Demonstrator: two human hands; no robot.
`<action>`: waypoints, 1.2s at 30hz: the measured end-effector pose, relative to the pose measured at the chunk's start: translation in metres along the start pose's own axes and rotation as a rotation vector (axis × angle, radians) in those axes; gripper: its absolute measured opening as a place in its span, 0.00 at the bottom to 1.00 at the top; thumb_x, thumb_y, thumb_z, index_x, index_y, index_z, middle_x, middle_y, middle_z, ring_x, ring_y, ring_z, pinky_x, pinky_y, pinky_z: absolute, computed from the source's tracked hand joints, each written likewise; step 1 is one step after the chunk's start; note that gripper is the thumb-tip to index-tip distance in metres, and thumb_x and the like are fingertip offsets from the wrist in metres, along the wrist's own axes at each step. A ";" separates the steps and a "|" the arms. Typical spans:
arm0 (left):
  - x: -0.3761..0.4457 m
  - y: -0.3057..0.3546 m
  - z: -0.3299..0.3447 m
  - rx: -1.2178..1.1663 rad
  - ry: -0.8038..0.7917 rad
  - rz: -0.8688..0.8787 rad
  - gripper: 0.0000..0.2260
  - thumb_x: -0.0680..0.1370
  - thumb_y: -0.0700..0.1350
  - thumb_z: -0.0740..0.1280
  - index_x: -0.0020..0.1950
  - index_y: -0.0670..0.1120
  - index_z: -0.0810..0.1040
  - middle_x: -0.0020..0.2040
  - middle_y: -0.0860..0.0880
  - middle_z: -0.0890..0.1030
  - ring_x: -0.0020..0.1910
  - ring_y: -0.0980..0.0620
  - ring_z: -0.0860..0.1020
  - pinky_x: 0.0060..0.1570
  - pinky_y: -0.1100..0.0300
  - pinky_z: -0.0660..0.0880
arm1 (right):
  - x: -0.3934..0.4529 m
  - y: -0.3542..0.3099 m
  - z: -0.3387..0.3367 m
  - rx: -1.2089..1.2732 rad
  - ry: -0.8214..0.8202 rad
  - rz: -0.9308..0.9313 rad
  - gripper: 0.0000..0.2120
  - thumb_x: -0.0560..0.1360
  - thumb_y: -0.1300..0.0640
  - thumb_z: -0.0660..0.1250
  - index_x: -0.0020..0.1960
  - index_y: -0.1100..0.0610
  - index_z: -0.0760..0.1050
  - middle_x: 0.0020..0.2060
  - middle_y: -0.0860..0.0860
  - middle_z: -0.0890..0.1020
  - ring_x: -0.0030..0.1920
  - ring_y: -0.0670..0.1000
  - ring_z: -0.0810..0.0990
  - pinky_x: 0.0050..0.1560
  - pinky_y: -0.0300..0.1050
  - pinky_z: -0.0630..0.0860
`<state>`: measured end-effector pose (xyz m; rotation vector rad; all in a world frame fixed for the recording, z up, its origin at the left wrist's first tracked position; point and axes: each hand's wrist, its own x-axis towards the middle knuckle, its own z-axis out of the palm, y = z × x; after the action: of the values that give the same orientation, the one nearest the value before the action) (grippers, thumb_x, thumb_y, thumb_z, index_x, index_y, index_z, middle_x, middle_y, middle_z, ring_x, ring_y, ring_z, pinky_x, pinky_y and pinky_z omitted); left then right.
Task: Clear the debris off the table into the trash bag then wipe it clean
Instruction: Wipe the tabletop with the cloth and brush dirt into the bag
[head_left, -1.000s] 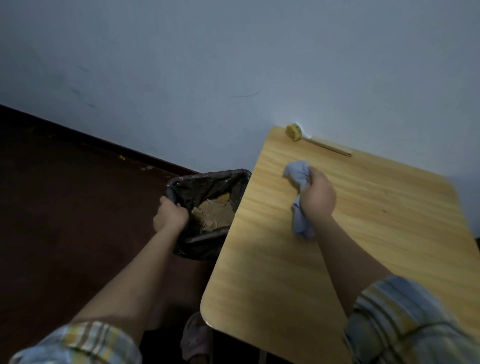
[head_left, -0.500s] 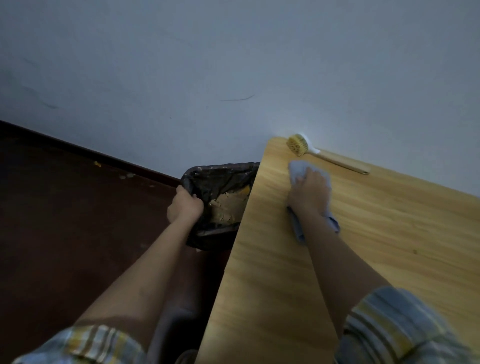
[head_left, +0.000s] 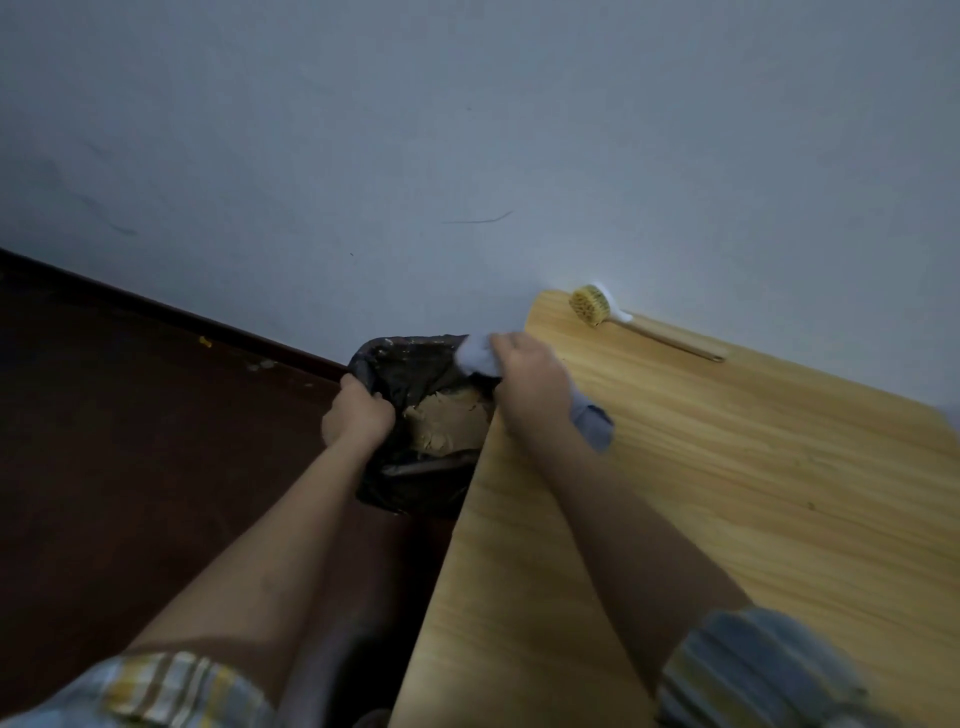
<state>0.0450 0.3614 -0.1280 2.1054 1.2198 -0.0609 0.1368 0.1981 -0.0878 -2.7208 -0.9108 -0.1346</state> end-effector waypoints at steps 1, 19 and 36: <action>-0.003 -0.001 0.000 -0.003 0.004 0.006 0.15 0.81 0.45 0.58 0.65 0.41 0.66 0.64 0.37 0.74 0.62 0.35 0.72 0.57 0.51 0.68 | -0.004 0.021 -0.010 0.002 0.038 0.072 0.25 0.72 0.67 0.62 0.69 0.58 0.68 0.64 0.57 0.73 0.64 0.58 0.68 0.60 0.45 0.59; -0.025 -0.035 -0.020 -0.048 0.037 -0.082 0.14 0.81 0.45 0.58 0.64 0.40 0.66 0.62 0.38 0.75 0.61 0.35 0.73 0.54 0.51 0.69 | -0.034 -0.063 0.041 0.106 -0.208 -0.045 0.22 0.75 0.66 0.60 0.68 0.56 0.70 0.59 0.56 0.75 0.59 0.58 0.73 0.56 0.48 0.66; -0.100 -0.091 -0.159 -0.126 0.345 -0.123 0.14 0.81 0.44 0.56 0.65 0.39 0.65 0.61 0.37 0.75 0.59 0.35 0.74 0.52 0.49 0.70 | -0.062 -0.126 -0.068 0.401 0.034 -0.014 0.24 0.77 0.66 0.58 0.71 0.53 0.70 0.66 0.53 0.75 0.64 0.57 0.74 0.61 0.50 0.71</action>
<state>-0.1270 0.4086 -0.0203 1.9817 1.5116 0.3285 0.0107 0.2399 -0.0054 -2.3348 -0.8437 0.0013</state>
